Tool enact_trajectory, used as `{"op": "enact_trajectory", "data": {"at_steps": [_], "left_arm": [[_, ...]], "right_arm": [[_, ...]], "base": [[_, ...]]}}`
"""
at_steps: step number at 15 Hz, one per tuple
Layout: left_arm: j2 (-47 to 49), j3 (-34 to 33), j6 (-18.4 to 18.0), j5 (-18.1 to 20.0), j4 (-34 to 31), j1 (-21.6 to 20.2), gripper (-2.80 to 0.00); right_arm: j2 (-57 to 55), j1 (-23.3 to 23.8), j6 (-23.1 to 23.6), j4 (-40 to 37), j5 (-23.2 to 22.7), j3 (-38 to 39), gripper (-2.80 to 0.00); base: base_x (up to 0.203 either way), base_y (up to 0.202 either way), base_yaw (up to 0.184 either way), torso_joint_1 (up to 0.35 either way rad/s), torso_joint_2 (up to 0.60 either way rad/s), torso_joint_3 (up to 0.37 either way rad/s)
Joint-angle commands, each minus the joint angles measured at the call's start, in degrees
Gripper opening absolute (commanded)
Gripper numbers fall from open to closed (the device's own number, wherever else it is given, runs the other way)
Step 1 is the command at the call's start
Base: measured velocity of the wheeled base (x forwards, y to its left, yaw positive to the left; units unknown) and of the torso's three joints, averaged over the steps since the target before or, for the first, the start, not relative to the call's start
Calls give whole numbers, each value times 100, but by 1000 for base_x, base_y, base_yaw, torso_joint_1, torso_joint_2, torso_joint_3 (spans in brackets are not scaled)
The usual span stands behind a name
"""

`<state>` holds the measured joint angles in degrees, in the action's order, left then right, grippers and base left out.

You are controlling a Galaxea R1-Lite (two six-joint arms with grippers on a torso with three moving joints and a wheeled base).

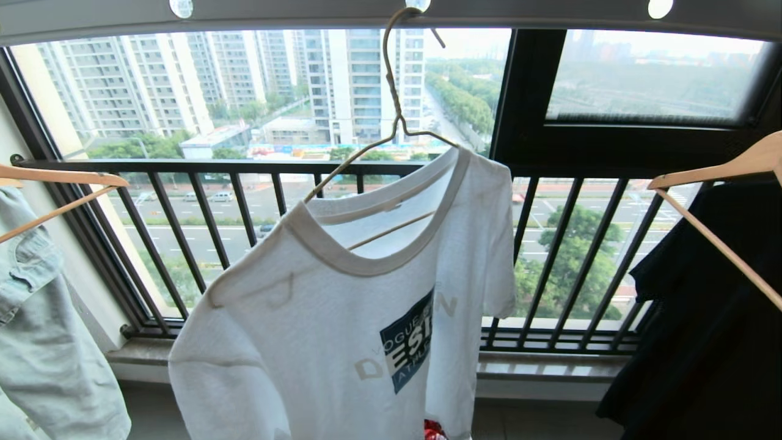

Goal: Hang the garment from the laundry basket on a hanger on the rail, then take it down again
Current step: Take the clothes off the clothes rack

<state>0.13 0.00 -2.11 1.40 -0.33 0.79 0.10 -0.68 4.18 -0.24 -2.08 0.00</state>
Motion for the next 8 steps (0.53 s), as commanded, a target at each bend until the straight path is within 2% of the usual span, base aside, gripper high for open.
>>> {"op": "enact_trajectory", "data": {"at_steps": [1, 8], "left_arm": [[-5, -2, 0, 0, -2, 0, -280], [-5, -9, 0, 0, -2, 0, -280]], "right_arm": [[-10, -2, 4, -2, -2, 0, -280], [-10, -5, 4, -2, -2, 0, -280]], "base": [[0, 0, 0, 0, 0, 0], [0, 0, 0, 0, 0, 0]]}}
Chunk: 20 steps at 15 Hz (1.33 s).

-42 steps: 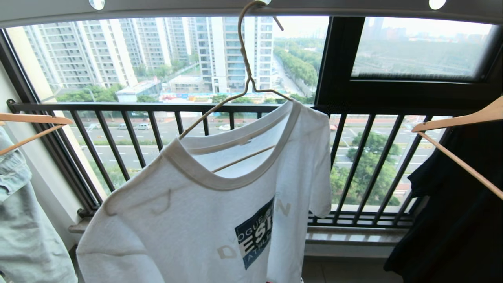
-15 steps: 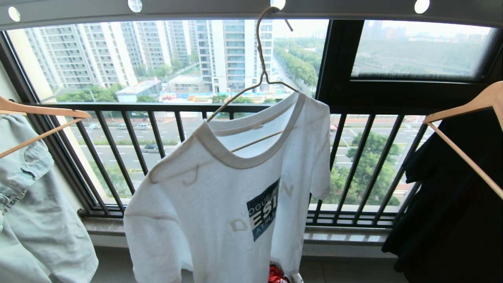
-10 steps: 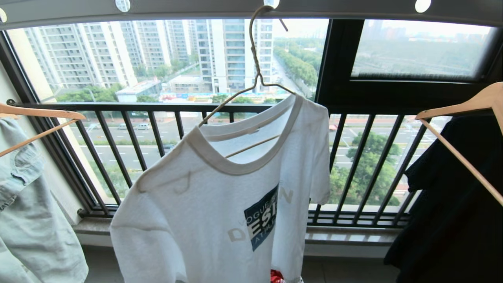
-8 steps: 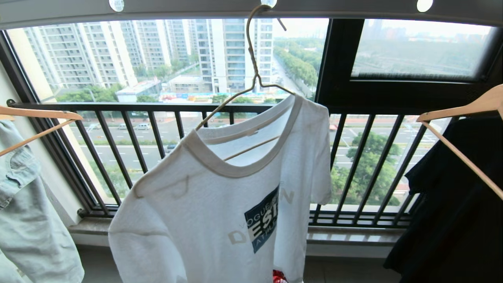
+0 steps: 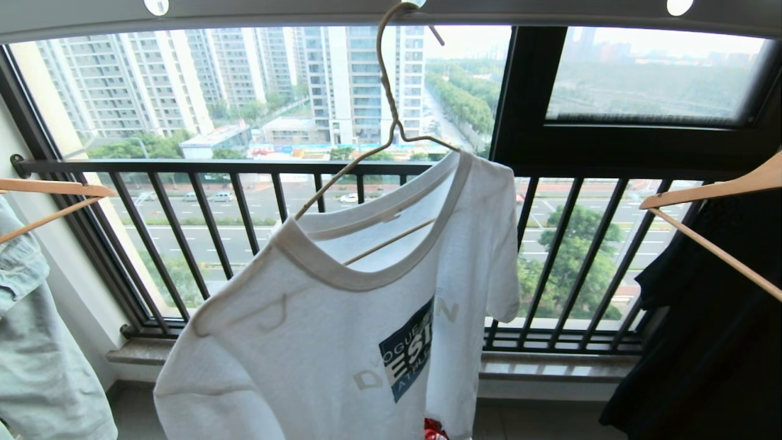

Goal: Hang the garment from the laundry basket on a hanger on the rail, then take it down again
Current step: Take the clothes off the clothes rack

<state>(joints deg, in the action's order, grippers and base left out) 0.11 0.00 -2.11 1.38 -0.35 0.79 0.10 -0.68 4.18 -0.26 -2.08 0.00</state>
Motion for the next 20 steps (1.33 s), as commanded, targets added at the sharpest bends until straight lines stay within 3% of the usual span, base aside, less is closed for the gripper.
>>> {"op": "enact_trajectory", "data": {"at_steps": [1, 20], "left_arm": [[-2, -6, 0, 3, 0, 0, -280], [-2, -3, 0, 3, 0, 0, -280]], "right_arm": [[-10, -2, 4, 0, -2, 0, -280], [-10, -2, -4, 0, -2, 0, -280]], "base": [[0, 0, 0, 0, 0, 0], [0, 0, 0, 0, 0, 0]]}}
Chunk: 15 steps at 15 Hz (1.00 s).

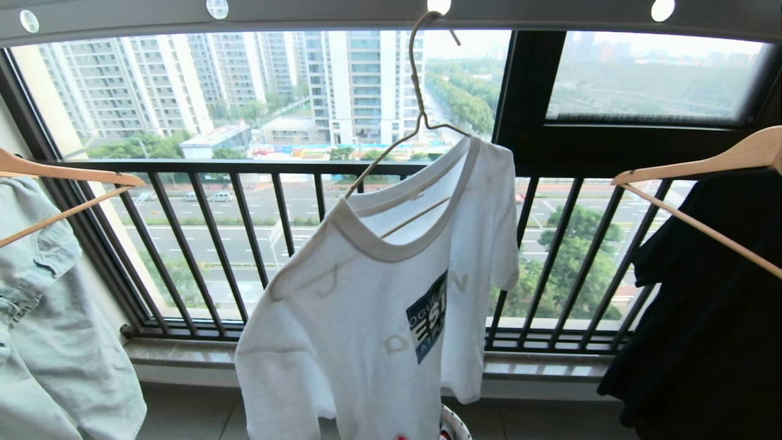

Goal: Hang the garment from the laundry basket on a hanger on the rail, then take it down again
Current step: Take the clothes off the clothes rack

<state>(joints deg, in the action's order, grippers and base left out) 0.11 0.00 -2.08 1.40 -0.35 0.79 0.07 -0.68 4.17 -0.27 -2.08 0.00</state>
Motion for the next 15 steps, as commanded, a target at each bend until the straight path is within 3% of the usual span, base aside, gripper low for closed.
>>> {"op": "enact_trajectory", "data": {"at_steps": [1, 15], "left_arm": [[-2, -2, -2, 1, 0, 0, -280], [-2, -9, -2, 1, 0, 0, -280]], "right_arm": [[-7, -2, -4, 0, -2, 0, -280], [-7, -2, -73, 30, -11, -229, -280]], "base": [[0, 0, 0, 0, 0, 0], [0, 0, 0, 0, 0, 0]]}}
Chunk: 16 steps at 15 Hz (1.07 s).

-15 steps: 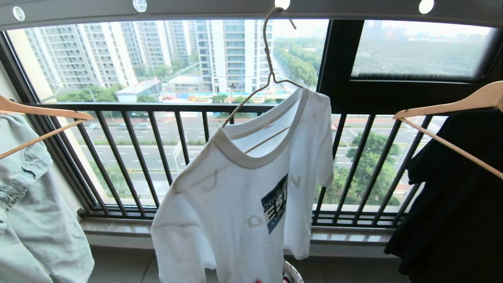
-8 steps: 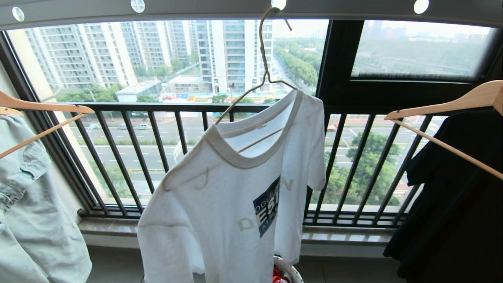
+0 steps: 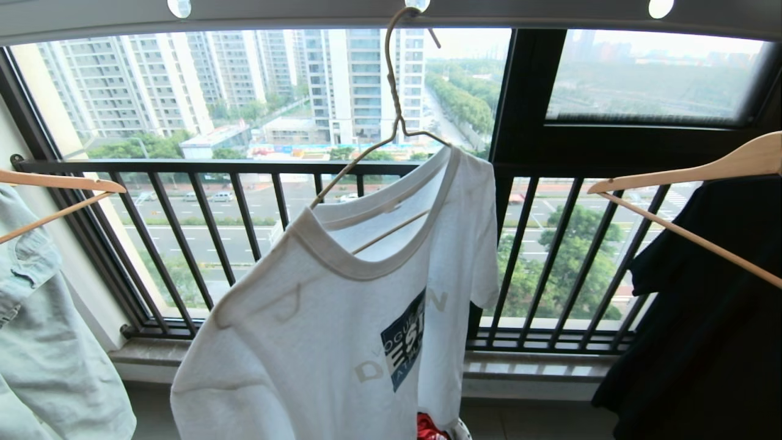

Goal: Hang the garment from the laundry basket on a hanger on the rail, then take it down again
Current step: Take the clothes off the clothes rack

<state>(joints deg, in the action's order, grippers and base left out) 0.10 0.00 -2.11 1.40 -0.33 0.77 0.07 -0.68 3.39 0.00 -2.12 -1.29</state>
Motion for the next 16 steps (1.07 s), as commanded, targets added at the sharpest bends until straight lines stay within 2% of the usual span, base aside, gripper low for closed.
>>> {"op": "enact_trajectory", "data": {"at_steps": [1, 16], "left_arm": [[-1, -9, 0, 1, -2, 2, -280], [-1, -9, 0, 1, -2, 2, -280]], "right_arm": [[-7, -2, 4, -8, -4, -228, -280], [-7, -2, -14, 0, 1, -337, -280]], "base": [[0, 0, 0, 0, 0, 0], [0, 0, 0, 0, 0, 0]]}}
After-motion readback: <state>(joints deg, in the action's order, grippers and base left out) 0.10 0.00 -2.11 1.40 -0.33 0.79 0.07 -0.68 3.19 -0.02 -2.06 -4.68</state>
